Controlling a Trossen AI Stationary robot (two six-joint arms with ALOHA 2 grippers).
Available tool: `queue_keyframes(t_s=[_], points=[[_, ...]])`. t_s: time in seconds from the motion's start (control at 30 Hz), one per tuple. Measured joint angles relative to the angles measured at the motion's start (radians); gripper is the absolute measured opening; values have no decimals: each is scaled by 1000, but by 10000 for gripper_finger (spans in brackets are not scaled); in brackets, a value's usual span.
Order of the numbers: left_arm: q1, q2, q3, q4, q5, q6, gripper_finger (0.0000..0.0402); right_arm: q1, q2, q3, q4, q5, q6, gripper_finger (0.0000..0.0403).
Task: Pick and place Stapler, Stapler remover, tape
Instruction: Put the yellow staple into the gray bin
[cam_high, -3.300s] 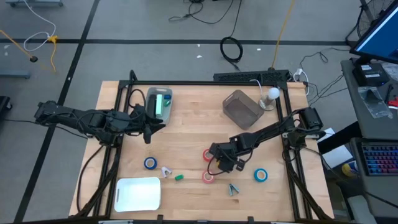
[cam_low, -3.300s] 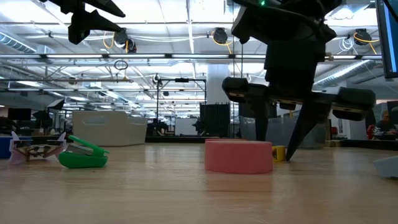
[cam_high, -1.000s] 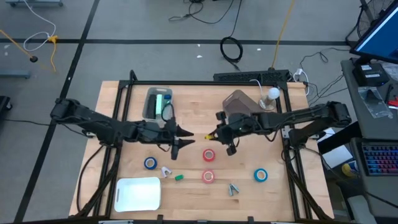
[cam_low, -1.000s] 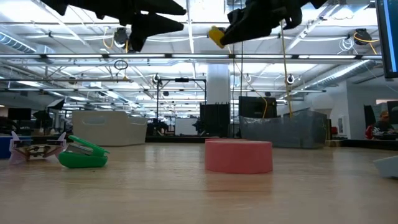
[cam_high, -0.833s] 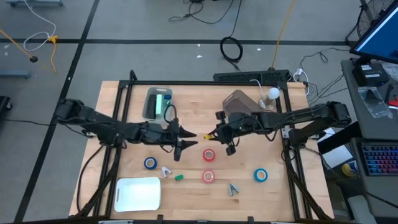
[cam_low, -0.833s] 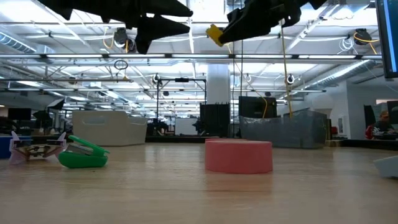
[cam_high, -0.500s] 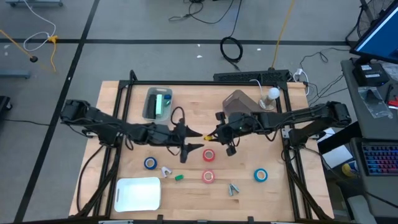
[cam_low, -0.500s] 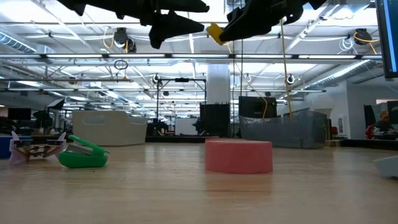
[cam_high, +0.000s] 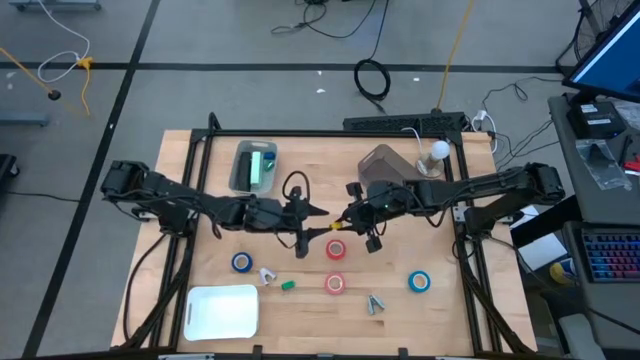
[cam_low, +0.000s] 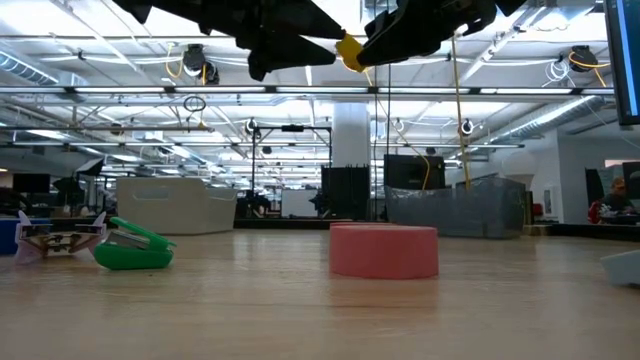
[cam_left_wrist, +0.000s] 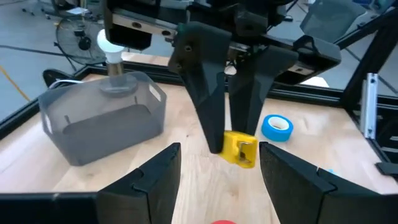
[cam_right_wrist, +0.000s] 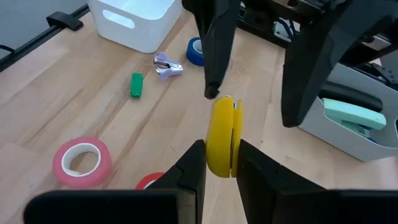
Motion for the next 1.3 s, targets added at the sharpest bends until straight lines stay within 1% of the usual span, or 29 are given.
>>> queue_keyframes(t_s=[0.33, 0.47, 0.6, 0.67, 0.73, 0.83, 1.03, 1.3], points=[[2, 0, 4, 16, 36, -3, 221, -1, 0, 0, 1, 2, 0, 60], [5, 25, 44, 16, 37, 14, 216, -1, 0, 0, 6, 2, 0, 60], [7, 81, 97, -57, 38, 22, 202, -1, 0, 0, 16, 4, 0, 60], [9, 90, 117, -137, 39, 19, 194, -1, 0, 0, 12, 6, 0, 61], [9, 90, 131, -169, 39, 12, 186, -1, 0, 0, 5, 6, 4, 61], [9, 75, 132, -177, 38, 9, 177, -1, 0, 0, -1, 6, 23, 61], [10, 59, 132, -141, 35, -13, 162, -1, 0, 0, -6, 6, 25, 61], [10, 60, 132, -168, 52, -28, 132, -1, 0, 0, -6, 4, 25, 61]])
